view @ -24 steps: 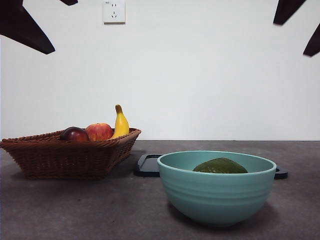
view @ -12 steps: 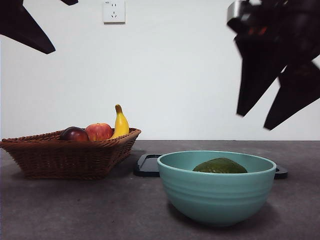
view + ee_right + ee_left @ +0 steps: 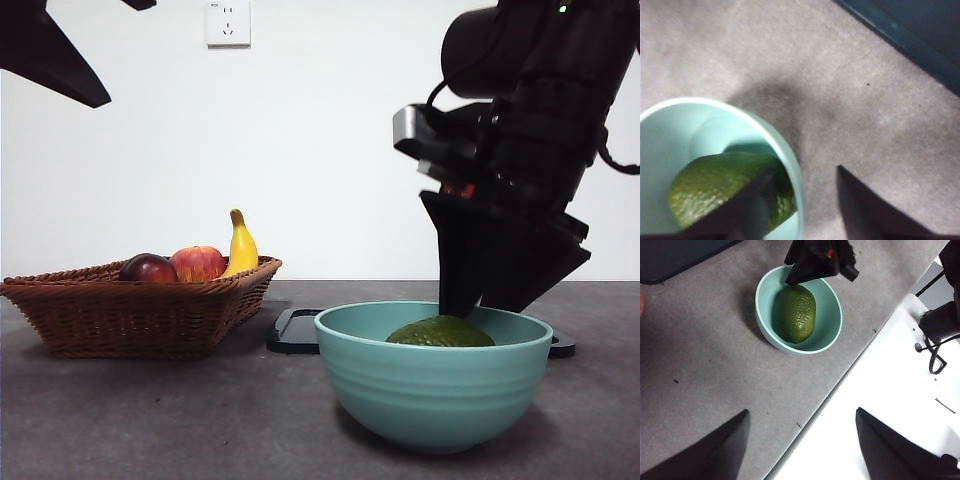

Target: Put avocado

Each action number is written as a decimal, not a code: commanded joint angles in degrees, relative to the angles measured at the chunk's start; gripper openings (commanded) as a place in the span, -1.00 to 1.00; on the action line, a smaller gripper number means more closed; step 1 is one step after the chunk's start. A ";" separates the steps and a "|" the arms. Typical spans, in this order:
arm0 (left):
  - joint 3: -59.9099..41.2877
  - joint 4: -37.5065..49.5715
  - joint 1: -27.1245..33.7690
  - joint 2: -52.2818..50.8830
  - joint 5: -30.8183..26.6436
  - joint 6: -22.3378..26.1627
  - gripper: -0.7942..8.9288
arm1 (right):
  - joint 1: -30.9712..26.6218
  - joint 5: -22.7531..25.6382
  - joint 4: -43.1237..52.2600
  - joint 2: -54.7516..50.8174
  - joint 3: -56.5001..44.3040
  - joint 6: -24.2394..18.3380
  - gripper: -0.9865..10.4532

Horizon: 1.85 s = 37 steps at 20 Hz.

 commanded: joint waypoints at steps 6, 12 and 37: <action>0.44 0.61 -0.46 0.33 0.28 0.44 -0.14 | 0.63 -0.26 0.81 1.29 0.20 -1.11 -0.81; 0.44 0.63 -0.46 0.33 0.28 0.48 -0.14 | 1.60 -0.17 1.05 -0.11 0.66 -0.90 -0.81; 0.44 1.01 -0.46 0.33 0.28 0.87 -0.14 | -13.18 4.31 1.81 25.44 33.18 -0.90 -0.81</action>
